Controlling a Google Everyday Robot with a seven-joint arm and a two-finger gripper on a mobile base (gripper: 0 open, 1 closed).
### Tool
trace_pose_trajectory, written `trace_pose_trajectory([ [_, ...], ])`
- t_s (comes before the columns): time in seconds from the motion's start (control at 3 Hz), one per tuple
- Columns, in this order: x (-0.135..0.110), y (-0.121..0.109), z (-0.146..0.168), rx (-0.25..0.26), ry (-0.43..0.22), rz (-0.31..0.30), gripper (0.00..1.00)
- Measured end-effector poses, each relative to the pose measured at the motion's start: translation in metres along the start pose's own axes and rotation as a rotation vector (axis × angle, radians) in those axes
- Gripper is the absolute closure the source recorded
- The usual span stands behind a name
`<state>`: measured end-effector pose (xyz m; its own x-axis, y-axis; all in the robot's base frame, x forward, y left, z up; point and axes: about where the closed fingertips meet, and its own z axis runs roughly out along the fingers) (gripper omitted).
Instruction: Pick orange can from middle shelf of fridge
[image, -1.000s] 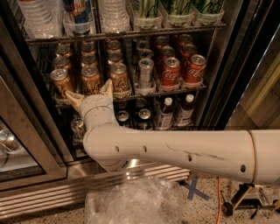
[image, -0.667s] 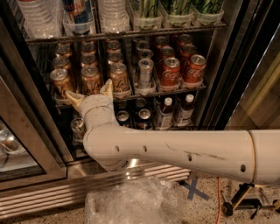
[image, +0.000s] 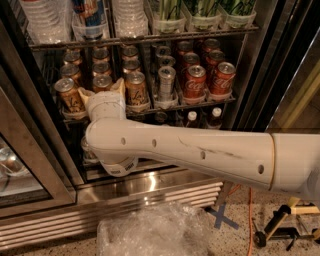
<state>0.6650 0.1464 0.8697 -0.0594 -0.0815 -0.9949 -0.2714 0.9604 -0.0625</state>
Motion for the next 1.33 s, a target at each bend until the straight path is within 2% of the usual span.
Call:
trace_pose_trajectory([
  [0.33, -0.0104, -0.0045, 0.0169, 0.027, 0.025, -0.009, 0.25],
  [0.67, -0.0116, -0.0048, 0.0182, 0.029, 0.027, -0.009, 0.07],
  [1.33, -0.0080, -0.0047, 0.0121, 0.023, 0.009, -0.013, 0.00],
])
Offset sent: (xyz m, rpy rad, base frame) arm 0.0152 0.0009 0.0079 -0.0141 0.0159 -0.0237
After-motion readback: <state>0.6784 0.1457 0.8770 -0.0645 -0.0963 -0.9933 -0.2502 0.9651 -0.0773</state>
